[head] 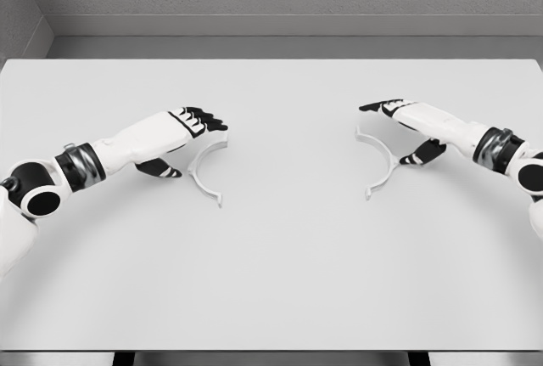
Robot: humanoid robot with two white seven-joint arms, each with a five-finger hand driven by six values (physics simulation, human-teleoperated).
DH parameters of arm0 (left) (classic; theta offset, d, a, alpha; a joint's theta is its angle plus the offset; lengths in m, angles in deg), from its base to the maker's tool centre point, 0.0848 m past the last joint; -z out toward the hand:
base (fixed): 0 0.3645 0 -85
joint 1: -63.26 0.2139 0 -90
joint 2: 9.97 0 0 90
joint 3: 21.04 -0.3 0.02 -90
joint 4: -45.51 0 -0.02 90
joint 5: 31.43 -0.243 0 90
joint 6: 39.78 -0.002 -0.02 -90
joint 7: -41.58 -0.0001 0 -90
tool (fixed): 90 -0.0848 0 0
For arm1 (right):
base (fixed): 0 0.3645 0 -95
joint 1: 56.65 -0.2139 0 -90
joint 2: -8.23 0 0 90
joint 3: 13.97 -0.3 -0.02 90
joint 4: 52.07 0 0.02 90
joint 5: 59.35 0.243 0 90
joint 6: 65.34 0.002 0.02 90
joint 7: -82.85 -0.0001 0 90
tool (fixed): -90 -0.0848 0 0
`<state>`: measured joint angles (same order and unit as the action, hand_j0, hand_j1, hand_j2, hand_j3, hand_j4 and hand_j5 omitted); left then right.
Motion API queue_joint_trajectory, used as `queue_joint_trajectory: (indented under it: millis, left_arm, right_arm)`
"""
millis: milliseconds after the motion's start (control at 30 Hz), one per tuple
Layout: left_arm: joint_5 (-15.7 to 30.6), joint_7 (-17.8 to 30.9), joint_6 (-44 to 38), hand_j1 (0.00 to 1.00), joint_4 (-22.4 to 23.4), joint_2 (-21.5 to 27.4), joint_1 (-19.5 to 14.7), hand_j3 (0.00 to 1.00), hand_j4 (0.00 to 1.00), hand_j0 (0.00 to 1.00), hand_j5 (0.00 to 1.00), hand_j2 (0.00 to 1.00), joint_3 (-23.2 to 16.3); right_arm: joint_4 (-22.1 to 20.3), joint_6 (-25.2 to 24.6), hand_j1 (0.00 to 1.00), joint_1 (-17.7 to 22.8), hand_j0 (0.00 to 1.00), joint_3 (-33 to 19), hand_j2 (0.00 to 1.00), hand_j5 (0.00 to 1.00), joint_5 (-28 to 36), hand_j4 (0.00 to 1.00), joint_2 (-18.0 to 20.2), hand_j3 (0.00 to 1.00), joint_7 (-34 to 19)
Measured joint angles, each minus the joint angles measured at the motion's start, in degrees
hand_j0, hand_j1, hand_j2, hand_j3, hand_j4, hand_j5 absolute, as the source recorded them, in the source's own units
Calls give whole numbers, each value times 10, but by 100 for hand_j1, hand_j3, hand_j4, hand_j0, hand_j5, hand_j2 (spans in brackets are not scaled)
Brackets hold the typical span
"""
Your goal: Assemble PVC drainage pipe clamps
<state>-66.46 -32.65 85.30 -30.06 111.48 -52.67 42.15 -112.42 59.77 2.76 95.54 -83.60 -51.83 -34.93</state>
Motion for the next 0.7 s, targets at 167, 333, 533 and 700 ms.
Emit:
queue_joint_trajectory:
  millis: [167,333,533,700]
  left_arm:
    - [-2,0,0,100,6,-4,-3,100,100,100,100,100,-2]
    - [-2,0,0,100,8,-10,-6,100,100,100,100,100,-4]
    - [-3,0,0,100,14,-17,-12,100,100,100,100,100,-6]
    - [-3,4,0,100,19,-25,-17,100,100,100,100,100,-11]
  right_arm:
    - [-12,0,100,1,100,0,100,100,0,100,1,100,0]
    - [-15,0,100,-1,100,5,100,100,-1,100,0,100,-1]
    - [-17,0,100,-9,100,18,100,100,-1,100,-3,100,-1]
    - [-17,0,100,-13,100,27,100,100,-1,100,-12,100,-1]
